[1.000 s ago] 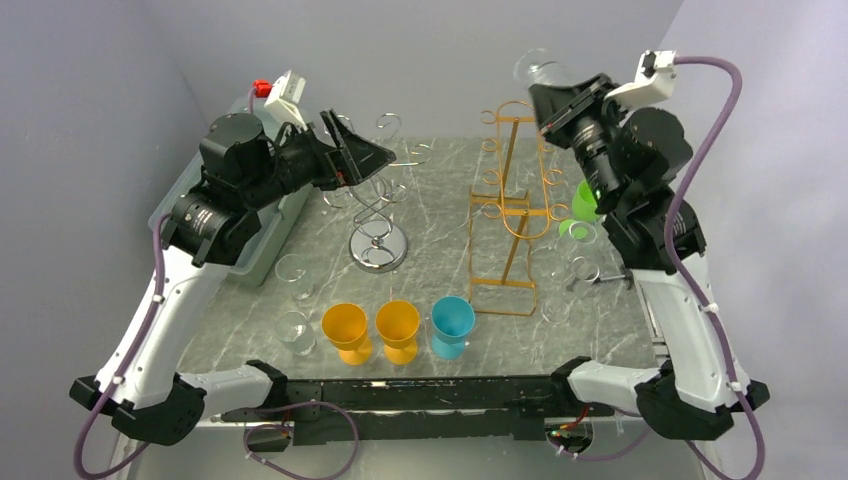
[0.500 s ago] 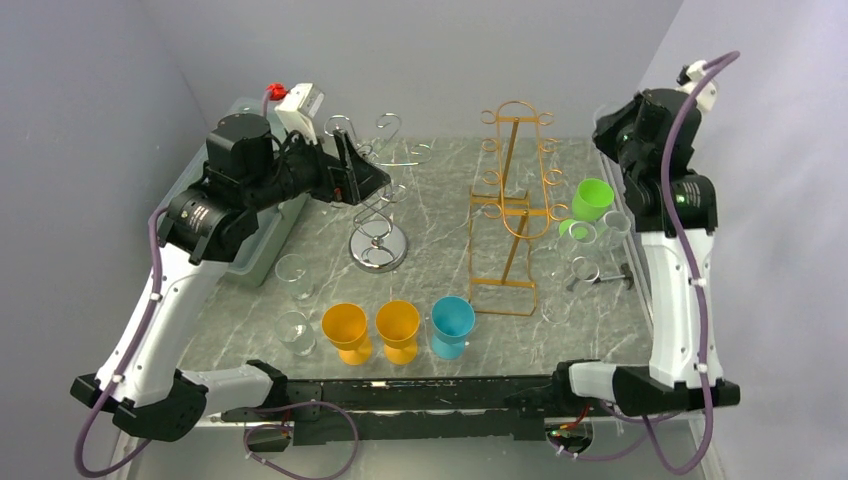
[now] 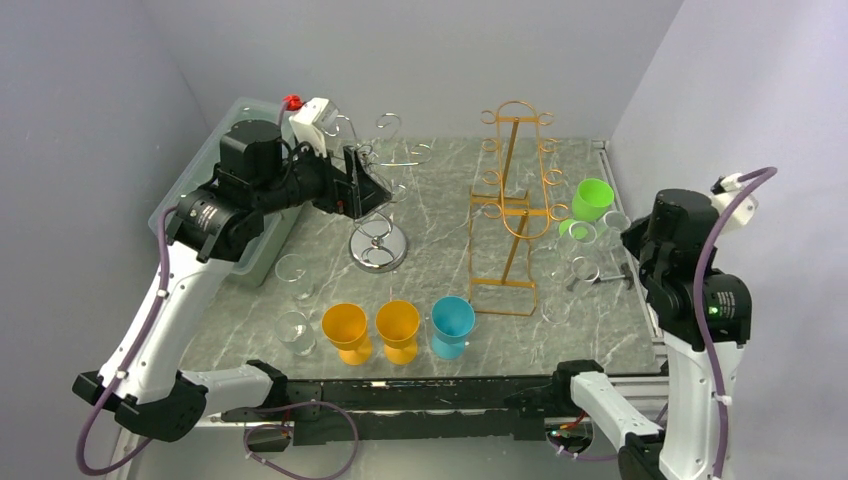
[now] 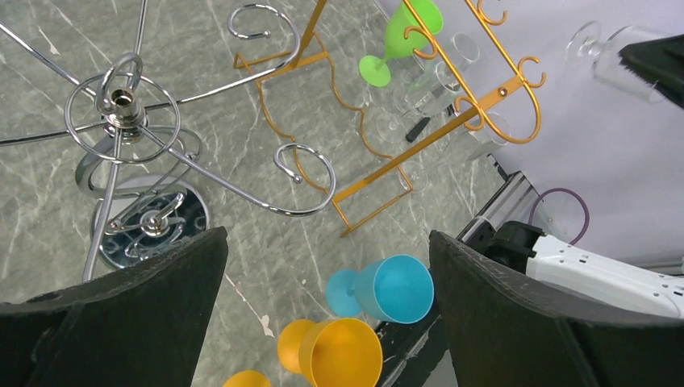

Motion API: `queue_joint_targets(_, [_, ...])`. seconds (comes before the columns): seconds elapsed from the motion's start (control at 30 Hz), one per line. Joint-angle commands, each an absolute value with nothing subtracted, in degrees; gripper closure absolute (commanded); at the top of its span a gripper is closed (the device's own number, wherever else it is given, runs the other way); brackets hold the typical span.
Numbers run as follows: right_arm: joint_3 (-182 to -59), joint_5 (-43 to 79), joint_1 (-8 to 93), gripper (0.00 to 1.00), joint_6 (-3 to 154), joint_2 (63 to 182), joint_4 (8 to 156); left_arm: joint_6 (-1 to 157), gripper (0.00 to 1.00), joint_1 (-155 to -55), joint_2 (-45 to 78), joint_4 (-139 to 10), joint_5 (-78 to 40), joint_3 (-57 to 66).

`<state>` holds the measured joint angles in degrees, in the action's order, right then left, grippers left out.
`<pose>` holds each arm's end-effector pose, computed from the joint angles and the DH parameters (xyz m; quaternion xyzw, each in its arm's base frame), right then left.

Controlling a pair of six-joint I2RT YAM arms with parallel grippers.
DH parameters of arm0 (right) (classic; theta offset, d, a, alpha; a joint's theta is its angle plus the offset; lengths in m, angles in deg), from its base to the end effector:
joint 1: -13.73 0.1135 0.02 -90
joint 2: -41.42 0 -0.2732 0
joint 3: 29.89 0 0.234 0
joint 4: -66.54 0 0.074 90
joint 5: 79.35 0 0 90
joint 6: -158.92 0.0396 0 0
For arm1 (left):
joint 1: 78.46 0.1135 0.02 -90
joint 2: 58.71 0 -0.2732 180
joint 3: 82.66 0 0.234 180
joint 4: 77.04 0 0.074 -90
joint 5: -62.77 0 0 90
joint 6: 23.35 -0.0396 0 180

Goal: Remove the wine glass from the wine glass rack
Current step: Place the wine glass at the center of the board.

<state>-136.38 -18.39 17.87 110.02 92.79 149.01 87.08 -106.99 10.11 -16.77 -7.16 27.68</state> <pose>0.0809 -0.0134 0.4690 0.3857 0.7430 -0.0041 0.5469 0.1708 -0.1083 0.4876 0.1578 0.7912 -0.3666 0.4633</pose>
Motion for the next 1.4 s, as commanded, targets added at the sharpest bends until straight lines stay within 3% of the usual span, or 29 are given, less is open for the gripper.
queue_joint_targets(0.0, [-131.6, -23.7, 17.8, 1.00, 114.2, 92.9, 154.3, 85.8, 0.00, -107.2, 8.1, -17.7, -4.2, 27.3])
queue_joint_targets(0.37, [-119.5, -19.7, 14.3, 1.00, 119.6, 92.9, 157.3, 86.7, 0.00, -107.2, 7.2, -19.1, -1.9, 24.6])
queue_joint_targets(0.93, [-105.3, 3.6, -15.8, 1.00, 107.3, 96.9, 143.0, 87.4, 0.01, -107.2, 6.2, -19.3, -0.9, 24.2])
queue_joint_targets(1.37, [-97.3, 8.3, -21.6, 1.00, 105.5, 100.0, 134.0, 87.7, 0.00, -107.2, 6.4, -19.2, -0.7, 24.1])
